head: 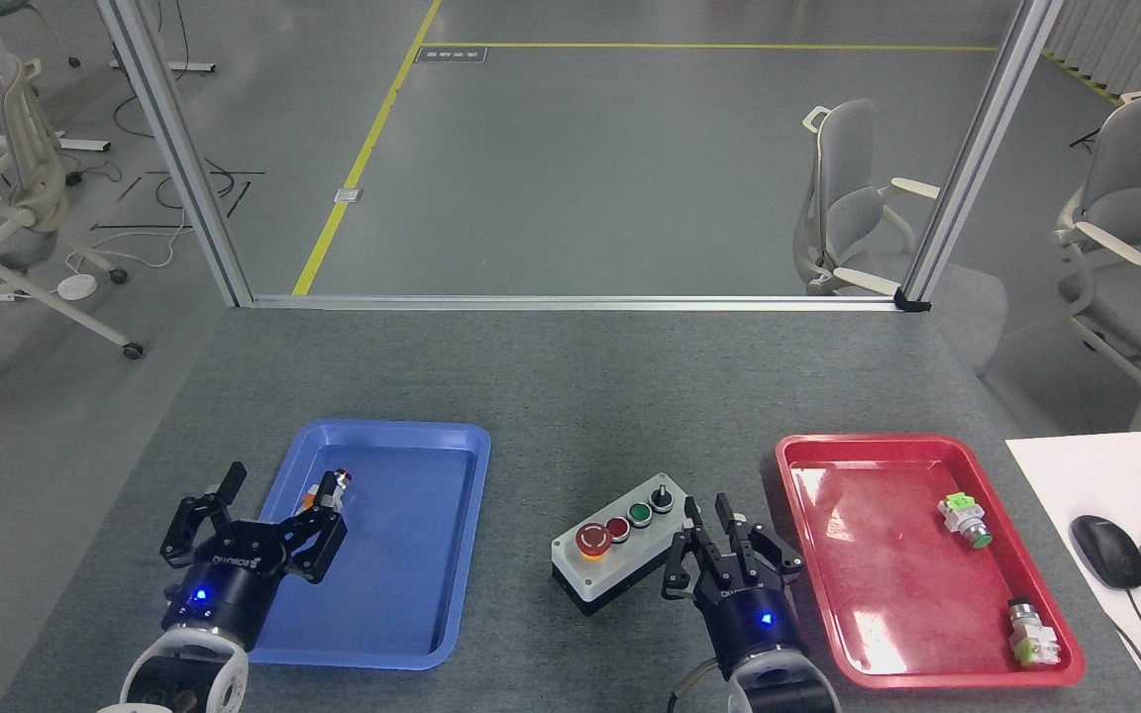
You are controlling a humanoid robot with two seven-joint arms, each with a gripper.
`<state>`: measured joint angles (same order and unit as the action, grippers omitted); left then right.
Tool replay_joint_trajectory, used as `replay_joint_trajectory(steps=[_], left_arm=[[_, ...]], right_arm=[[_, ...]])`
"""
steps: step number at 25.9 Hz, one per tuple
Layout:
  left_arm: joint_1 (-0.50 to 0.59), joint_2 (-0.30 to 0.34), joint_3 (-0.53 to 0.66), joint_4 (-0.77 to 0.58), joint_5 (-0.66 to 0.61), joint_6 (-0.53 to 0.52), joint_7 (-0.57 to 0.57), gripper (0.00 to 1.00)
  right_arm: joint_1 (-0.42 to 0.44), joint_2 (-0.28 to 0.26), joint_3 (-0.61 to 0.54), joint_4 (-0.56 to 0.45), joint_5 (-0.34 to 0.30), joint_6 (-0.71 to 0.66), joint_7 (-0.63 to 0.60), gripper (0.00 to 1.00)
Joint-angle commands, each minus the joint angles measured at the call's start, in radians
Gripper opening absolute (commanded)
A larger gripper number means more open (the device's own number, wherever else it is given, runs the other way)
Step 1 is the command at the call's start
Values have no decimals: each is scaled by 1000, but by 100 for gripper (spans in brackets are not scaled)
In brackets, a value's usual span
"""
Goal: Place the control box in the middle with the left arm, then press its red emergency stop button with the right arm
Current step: 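Open the left gripper and withdraw it toward the blue tray, then move the right gripper over the control box's red emergency stop button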
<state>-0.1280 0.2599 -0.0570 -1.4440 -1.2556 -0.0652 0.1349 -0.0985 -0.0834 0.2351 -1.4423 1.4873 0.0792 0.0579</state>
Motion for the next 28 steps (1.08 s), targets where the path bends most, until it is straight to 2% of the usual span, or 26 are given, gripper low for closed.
replay_joint_trajectory(steps=[1,7,9,14,20,28], left_arm=[[-45,1,49,43,58,-4,0,99],[-145,-1,98,152,117,5,-1,99],[-150,-1,105,163,117,5,-1,99],[-156,-4,105,221,114,8,-3,99],[-153,-16,103,203,110,10,-3,99],[-154,-19,103,194,104,10,-14,99]], right_arm=[[-4,34,36,3,16,-4,25,0],[-67,73,87,73,18,5,25,0],[-101,80,113,120,14,16,25,0],[-112,116,145,174,18,40,28,0],[-119,119,178,306,16,76,56,0],[-115,116,182,310,14,99,49,0]])
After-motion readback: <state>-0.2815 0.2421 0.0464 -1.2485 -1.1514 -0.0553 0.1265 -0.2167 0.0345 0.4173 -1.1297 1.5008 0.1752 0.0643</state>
